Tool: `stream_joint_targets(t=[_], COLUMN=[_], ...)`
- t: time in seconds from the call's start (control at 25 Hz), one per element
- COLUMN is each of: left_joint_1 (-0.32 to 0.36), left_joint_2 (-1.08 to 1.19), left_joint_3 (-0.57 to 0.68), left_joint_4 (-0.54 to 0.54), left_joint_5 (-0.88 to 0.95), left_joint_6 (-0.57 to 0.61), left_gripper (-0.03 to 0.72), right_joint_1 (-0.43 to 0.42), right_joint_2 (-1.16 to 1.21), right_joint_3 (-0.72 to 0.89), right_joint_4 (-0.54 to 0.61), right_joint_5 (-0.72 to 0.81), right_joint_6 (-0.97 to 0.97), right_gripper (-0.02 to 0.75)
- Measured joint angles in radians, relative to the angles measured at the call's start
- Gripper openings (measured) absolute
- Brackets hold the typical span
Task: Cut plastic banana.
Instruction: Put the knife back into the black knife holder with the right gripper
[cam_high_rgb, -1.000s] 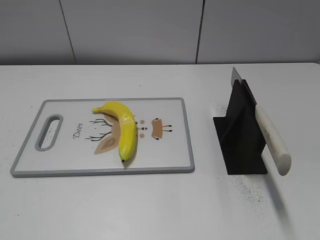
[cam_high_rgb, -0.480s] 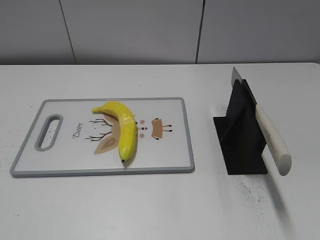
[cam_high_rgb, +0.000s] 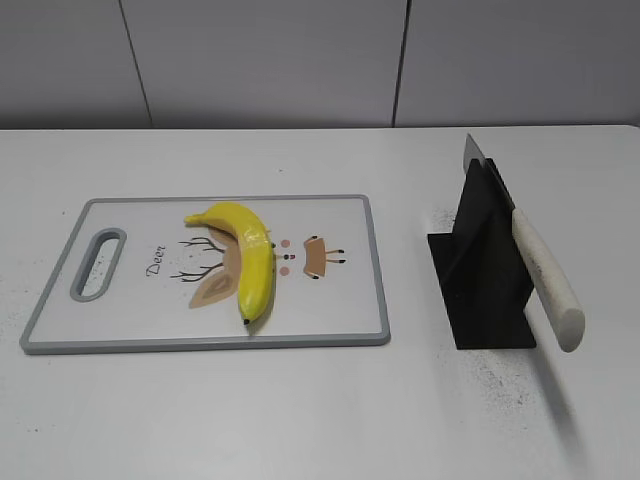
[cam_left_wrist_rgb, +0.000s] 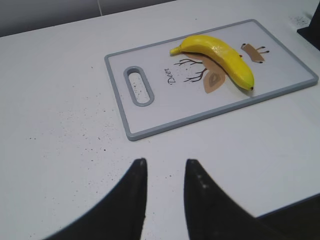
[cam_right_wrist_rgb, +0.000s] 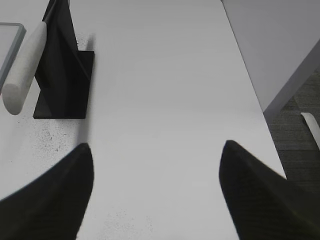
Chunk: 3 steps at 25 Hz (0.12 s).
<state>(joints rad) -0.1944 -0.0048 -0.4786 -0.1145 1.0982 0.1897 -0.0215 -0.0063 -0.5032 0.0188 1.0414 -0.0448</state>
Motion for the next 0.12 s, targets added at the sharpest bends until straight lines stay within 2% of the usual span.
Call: stream_joint_targets(t=[0.12], left_joint_1=[0.0], left_joint_2=[0.0], left_joint_3=[0.0], left_joint_4=[0.0], left_joint_5=[0.0], left_joint_6=[0.0], left_gripper=[0.242], right_joint_1=[0.0], right_joint_2=[0.0], right_joint_3=[0.0], right_joint_4=[0.0], right_joint_5=[0.0], right_joint_6=[0.0], right_gripper=[0.592])
